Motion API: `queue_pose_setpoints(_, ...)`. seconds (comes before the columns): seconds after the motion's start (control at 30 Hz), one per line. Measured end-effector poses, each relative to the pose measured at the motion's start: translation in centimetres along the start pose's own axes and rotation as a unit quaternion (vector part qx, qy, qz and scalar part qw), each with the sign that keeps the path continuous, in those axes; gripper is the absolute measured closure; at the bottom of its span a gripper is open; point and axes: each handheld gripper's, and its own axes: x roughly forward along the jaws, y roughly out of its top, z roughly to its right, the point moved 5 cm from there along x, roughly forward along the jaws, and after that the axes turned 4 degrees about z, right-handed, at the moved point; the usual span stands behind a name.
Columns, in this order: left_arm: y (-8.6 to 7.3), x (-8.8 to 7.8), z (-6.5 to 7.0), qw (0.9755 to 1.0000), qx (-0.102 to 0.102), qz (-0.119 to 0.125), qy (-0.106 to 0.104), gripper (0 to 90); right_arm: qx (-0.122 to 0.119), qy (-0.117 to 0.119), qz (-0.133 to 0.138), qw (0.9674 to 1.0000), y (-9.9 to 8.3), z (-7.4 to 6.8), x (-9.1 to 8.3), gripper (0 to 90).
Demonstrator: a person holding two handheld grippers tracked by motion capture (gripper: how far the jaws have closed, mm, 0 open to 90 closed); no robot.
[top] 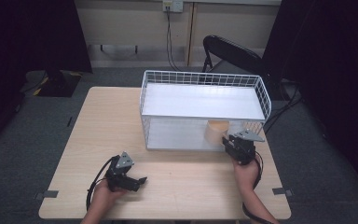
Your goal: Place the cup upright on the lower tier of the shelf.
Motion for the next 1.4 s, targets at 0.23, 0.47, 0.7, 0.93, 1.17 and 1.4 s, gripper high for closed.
queue_pose_setpoints(0.23,0.0,0.0,0.0,1.0,0.0,0.0,0.0,5.7,0.005,0.007,0.002,1.0,0.1,0.4,-0.5,49.9)
queue_pose_setpoints(0.47,0.0,0.0,0.0,1.0,0.0,0.0,0.0,5.7,0.015,0.017,0.002,0.9997,0.2,0.7,-0.8,37.3)
queue_pose_setpoints(0.7,0.0,0.0,0.0,1.0,0.0,0.0,0.0,5.7,0.027,0.025,-0.008,0.9993,-0.1,0.8,-0.8,28.4)
queue_pose_setpoints(0.93,0.0,0.0,0.0,1.0,0.001,-0.002,0.0,5.3,0.011,0.033,-0.012,0.9993,-0.3,0.5,-1.2,21.1)
queue_pose_setpoints(1.17,0.0,0.0,0.0,1.0,0.0,-0.001,0.0,5.3,0.005,0.045,-0.021,0.9987,-0.8,0.2,-1.8,16.4)
queue_pose_setpoints(1.4,0.0,0.0,0.0,1.0,0.0,-0.002,0.0,5.2,0.0,0.054,-0.018,0.9984,-1.0,0.2,-2.5,15.4)
